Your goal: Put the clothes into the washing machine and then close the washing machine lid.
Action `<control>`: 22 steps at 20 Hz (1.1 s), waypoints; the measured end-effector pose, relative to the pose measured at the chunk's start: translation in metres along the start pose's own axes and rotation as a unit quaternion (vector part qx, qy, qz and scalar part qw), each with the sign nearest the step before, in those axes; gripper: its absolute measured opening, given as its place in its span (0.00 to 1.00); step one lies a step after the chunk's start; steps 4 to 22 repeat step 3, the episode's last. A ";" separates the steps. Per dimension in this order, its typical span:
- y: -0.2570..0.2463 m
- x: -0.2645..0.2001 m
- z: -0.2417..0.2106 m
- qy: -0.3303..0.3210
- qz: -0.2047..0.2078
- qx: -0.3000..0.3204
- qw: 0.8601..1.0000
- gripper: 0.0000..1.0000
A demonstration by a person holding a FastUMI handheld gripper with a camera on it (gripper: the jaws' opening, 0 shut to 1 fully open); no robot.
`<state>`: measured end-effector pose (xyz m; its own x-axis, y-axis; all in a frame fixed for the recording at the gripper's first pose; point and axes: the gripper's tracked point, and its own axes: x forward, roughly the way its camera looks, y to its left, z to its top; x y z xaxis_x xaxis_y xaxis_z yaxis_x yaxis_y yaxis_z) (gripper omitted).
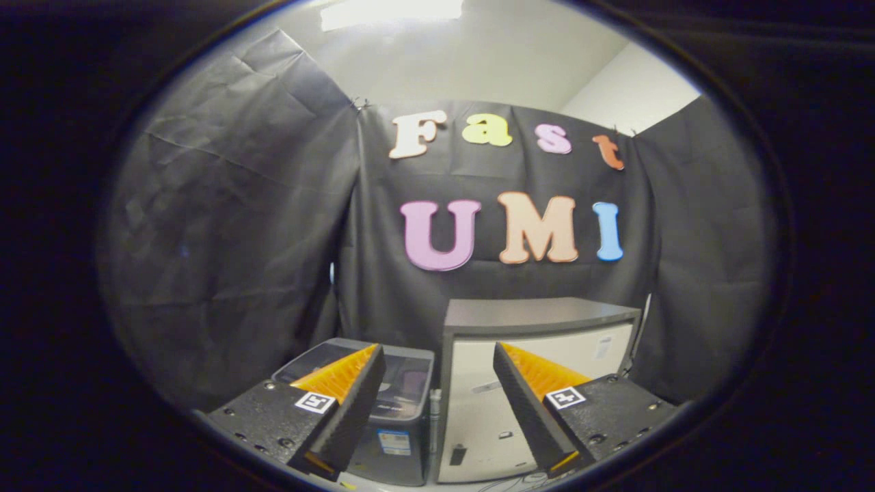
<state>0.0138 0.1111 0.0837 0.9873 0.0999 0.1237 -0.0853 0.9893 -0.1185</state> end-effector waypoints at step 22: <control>-0.015 0.008 0.009 -0.016 -0.001 0.012 1.000 0.97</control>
